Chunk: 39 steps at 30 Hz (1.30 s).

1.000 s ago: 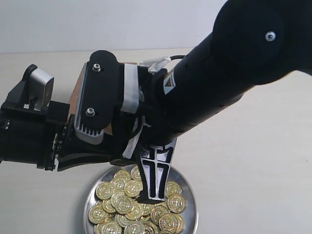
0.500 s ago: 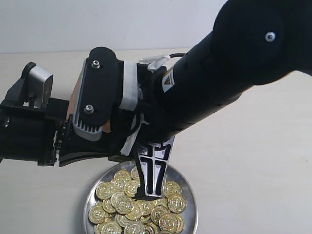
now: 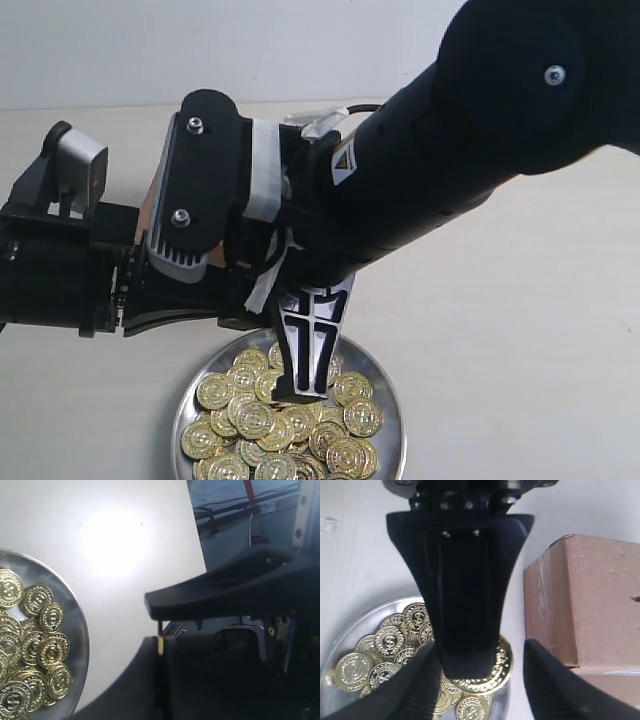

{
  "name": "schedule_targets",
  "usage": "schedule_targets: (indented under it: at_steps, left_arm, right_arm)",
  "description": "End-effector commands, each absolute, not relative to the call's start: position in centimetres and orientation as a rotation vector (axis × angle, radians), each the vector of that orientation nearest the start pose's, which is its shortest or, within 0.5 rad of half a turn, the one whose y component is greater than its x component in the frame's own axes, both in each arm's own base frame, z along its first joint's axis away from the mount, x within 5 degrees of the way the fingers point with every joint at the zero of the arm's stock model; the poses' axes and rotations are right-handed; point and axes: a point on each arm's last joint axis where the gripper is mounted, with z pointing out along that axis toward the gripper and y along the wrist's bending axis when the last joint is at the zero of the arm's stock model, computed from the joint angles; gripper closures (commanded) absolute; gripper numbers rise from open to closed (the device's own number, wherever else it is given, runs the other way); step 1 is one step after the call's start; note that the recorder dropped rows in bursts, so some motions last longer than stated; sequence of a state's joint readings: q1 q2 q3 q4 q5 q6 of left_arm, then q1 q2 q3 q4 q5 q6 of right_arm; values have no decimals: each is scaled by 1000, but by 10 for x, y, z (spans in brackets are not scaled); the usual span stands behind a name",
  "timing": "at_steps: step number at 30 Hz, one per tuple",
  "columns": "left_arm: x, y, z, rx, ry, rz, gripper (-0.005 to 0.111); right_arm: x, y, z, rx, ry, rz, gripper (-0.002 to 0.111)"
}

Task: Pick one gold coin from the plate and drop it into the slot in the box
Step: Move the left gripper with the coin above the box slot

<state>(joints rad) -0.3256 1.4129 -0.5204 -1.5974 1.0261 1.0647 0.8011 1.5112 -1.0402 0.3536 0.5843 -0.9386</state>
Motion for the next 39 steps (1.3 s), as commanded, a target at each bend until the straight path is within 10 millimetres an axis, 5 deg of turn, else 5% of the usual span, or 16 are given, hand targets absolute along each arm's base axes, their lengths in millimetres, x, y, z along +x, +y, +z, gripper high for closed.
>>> schedule_targets:
  at_steps: [1, 6, 14, 20, 26, 34, 39]
  left_arm:
    - [183, -144, 211, 289, 2378, -1619, 107]
    - [185, -143, 210, 283, 2382, -1587, 107]
    - [195, -139, 205, 281, 2413, -1398, 107]
    - [208, -141, 223, 343, 2395, -1302, 107]
    - [229, -131, 251, 339, 2435, -985, 107]
    - [259, -122, 287, 194, 2371, -707, 107]
    - [266, -134, 289, 176, 2382, -630, 107]
  right_arm:
    - [208, 238, 267, -1681, 1833, 290, 45]
    - [211, 233, 265, -1648, 1893, 229, 35]
    - [205, 226, 259, -1694, 2020, 215, 36]
    - [201, 222, 256, -1573, 2218, 267, 68]
    - [199, 221, 255, -1501, 2309, 290, 107]
    - [198, 222, 255, -1459, 2340, 324, 108]
    - [198, 222, 255, -1459, 2340, 324, 108]
